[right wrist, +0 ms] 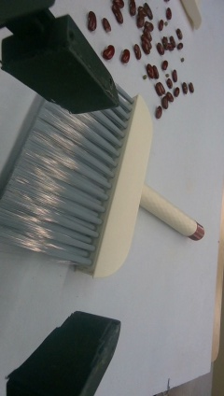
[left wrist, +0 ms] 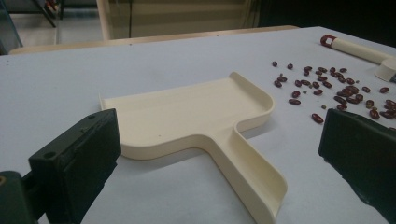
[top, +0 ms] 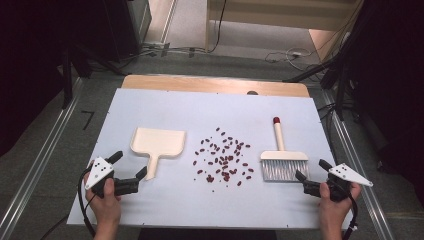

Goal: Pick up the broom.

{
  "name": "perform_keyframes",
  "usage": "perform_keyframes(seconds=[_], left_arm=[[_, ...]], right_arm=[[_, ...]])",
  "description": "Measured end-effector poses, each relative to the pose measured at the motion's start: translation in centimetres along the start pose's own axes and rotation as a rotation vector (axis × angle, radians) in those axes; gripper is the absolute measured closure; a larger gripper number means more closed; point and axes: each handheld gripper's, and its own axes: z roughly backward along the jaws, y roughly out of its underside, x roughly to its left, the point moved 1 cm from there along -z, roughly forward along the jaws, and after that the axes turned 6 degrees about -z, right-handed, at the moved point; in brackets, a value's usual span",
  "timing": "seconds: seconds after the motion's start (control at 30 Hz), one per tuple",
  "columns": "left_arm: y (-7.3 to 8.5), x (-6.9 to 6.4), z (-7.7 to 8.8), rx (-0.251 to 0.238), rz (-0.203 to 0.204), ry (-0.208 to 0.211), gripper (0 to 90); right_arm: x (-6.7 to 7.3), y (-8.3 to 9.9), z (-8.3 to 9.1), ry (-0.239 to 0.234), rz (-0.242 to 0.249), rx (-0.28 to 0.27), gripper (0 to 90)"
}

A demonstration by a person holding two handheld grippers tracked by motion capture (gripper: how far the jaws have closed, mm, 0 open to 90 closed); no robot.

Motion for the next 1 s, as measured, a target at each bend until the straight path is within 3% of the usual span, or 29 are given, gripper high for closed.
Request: perform_keyframes(seconds=[0.27, 0.53, 0.67, 0.87, 1.0], left_arm=[[0.0, -0.1, -0.2, 0.011, -0.006, 0.003, 0.0], [0.1, -0.1, -0.2, 0.009, -0.006, 0.013, 0.0], [0.1, -0.1, -0.2, 0.009, -0.005, 0.019, 0.0], [0.1, -0.1, -0.3, 0.016, -0.007, 0.016, 0.0], [0.1, -0.1, -0.3, 0.013, -0.003, 0.02, 0.0]], right_arm=[[0.6, -0.8, 0.4, 0.022, 0.007, 0.011, 0.0], [1.9, -2.9, 0.0, -0.005, -0.022, 0.056, 0.0], [2.5, -5.2, -0.9, -0.022, 0.002, 0.109, 0.0], [2.6, -7.2, -2.1, -0.031, -0.014, 0.13, 0.0], [2.6, -9.3, -3.6, -0.034, -0.001, 0.178, 0.2]])
